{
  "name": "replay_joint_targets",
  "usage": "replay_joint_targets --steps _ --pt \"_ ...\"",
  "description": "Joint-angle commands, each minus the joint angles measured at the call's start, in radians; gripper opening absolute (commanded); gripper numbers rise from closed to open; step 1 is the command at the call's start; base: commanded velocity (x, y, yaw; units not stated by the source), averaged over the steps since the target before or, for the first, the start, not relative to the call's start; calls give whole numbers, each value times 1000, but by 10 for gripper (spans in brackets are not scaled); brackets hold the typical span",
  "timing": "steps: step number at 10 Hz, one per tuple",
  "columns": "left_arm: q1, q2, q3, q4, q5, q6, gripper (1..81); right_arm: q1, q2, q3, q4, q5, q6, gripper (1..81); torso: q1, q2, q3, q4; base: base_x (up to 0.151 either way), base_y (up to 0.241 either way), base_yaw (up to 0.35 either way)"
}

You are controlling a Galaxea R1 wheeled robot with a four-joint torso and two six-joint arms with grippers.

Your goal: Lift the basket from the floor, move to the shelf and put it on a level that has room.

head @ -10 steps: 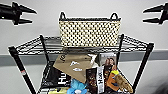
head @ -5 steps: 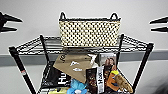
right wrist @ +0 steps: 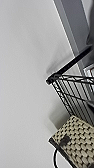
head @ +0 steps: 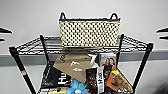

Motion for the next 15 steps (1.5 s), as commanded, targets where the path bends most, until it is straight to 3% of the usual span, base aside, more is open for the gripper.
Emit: replay_joint_targets --steps 1,7,9,11,15 --pt "-51 0 -40 60 23 21 811 62 8 -60 -22 -48 0 811 0 0 0 0 0 0 0" --pt "234 -60 -122 65 -8 120 811 -168 -1 -130 -94 -80 -4 811 -1 0 0 0 0 0 0" --pt "402 -60 -136 57 -127 123 811 -306 16 -158 -103 -60 -4 811 -1 0 0 0 0 0 0" --pt "528 -57 -132 54 -198 123 811 -412 25 -167 -103 -35 -7 811 -1 0 0 0 0 0 0" --pt "815 -22 -136 63 -382 123 811 -649 48 -169 -103 88 -55 811 -1 0 0 0 0 0 0"
